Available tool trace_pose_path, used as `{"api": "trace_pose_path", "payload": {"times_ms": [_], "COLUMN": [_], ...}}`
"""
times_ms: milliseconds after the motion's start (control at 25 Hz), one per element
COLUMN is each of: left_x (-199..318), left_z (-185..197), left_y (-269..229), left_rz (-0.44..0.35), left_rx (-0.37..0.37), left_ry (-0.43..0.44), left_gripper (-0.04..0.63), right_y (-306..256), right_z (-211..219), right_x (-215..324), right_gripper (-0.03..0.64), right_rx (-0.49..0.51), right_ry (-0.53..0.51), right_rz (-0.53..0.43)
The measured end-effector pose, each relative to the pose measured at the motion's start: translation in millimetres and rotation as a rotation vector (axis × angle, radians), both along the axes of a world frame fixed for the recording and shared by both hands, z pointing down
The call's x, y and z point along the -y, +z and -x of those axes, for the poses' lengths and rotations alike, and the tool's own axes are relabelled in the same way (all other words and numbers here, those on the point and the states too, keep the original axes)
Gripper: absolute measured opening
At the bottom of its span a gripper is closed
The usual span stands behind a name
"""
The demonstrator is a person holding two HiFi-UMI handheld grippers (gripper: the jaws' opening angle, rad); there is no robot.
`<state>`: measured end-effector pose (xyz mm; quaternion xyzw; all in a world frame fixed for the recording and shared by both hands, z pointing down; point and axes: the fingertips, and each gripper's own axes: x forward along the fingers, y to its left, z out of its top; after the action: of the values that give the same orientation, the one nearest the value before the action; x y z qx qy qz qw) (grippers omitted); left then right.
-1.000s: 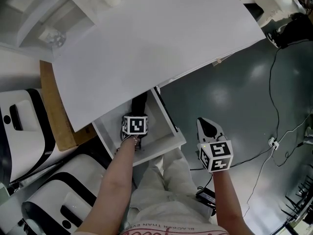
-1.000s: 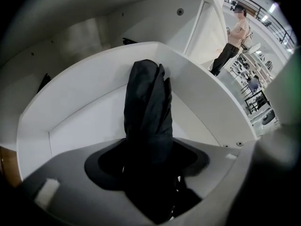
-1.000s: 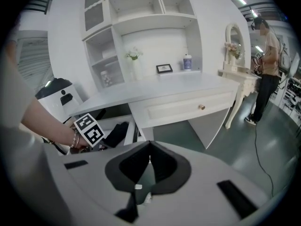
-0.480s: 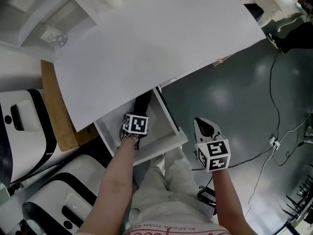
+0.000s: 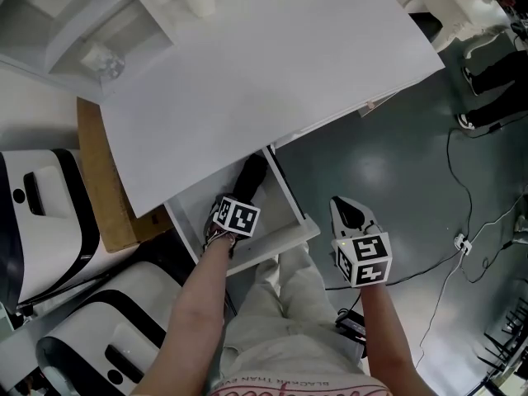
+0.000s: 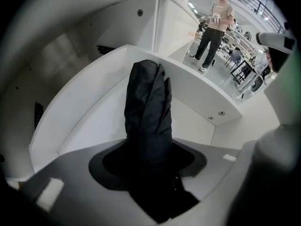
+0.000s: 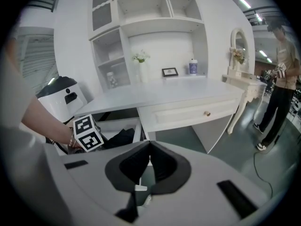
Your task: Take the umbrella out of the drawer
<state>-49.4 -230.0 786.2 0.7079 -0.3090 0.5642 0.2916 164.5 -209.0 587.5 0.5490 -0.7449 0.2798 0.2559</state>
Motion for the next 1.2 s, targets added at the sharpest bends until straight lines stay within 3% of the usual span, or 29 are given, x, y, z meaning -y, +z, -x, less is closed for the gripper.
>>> {"api": "trace_pose_path", "payload": {"times_ms": [520,1200], "left_x": [-5.9,-5.1], "left_z": [-2.8,-15.5], "left_y": [-50.5,-135.8], "left_rz": [-0.034,-0.217], "left_rx": [-0.101,-0.199], "left_ry": [0.057,0.100], "left_gripper": [0.239,0.239], "right_y": [-42.7,-124.8], "right_z": [7.5,14.6], "right_x": [4.1,26.7], "right_gripper": [0.008,0.008], "right_rx": [0.015,0.000], "right_ry": [0.011,-0.007], "right_rz": [-0.080,-0.253]}}
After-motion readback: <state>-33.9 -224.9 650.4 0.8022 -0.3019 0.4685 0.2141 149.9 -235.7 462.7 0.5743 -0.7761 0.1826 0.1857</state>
